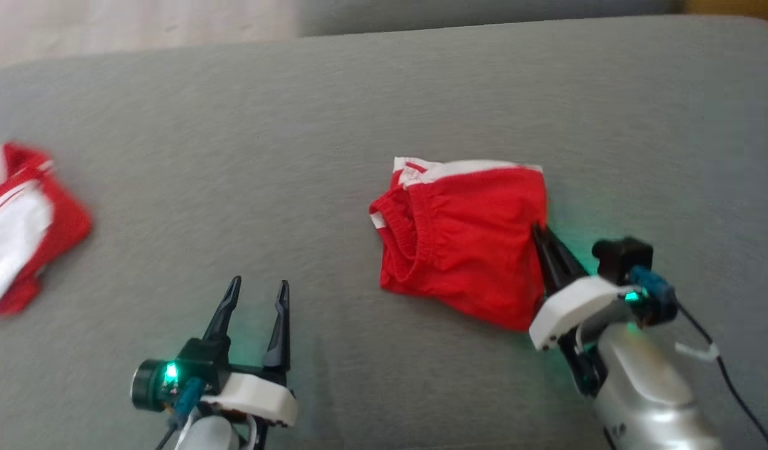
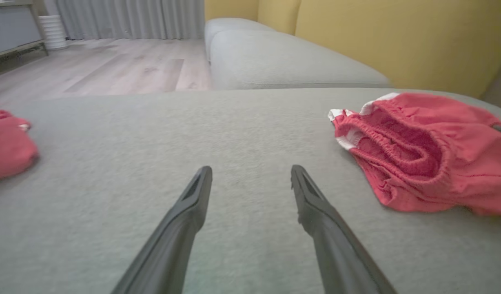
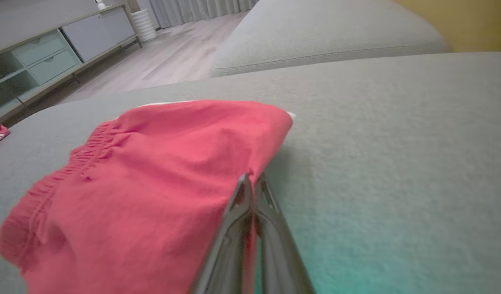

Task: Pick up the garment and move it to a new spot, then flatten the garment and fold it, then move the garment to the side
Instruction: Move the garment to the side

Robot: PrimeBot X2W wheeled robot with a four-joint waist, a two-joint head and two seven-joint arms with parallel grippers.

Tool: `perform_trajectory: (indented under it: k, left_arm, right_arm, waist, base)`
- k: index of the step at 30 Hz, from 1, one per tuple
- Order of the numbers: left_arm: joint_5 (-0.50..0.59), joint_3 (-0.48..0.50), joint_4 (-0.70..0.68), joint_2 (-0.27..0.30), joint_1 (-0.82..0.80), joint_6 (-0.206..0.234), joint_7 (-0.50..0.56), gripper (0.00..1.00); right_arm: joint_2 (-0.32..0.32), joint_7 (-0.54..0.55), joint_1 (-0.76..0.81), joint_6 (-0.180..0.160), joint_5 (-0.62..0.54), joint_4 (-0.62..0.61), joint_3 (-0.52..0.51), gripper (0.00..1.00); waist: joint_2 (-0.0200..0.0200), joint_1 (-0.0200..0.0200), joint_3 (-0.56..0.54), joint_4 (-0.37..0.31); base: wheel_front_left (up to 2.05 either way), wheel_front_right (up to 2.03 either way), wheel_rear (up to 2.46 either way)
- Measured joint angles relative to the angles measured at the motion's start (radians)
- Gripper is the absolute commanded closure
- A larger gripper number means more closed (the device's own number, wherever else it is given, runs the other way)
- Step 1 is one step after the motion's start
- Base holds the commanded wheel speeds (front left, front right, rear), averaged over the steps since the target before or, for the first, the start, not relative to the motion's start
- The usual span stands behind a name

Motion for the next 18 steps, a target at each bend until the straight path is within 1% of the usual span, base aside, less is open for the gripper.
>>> perform_trajectory:
  k: [6, 12, 16, 18]
  left_arm:
    - [-0.018, -0.056, -0.012, 0.001, -0.003, -0.006, 0.0, 0.0]
    - [-0.029, -0.122, -0.013, 0.001, -0.012, -0.009, 0.0, 0.0]
    - [-0.035, -0.153, -0.012, 0.001, -0.015, -0.01, 0.0, 0.0]
    - [-0.043, -0.162, -0.012, 0.0, -0.026, -0.014, 0.0, 0.0]
  right_arm:
    - [-0.001, 0.0, 0.04, 0.0, -0.007, -0.016, -0.001, 1.0]
    - [-0.001, 0.0, 0.057, 0.0, 0.013, -0.041, -0.044, 1.0]
    - [-0.001, 0.0, 0.071, 0.0, -0.003, -0.043, -0.053, 1.0]
    - [-0.001, 0.0, 0.069, 0.0, -0.048, -0.044, -0.06, 1.0]
  waist:
    - [0.0, 0.0, -0.012, -0.161]
    - [0.0, 0.0, -0.01, -0.308]
    - [0.0, 0.0, 0.001, -0.376]
    - [0.0, 0.0, 0.016, -0.389]
  base:
    - [0.0, 0.0, 0.0]
    - [0.0, 0.0, 0.0]
    - [0.0, 0.0, 0.0]
    - [0.0, 0.0, 0.0]
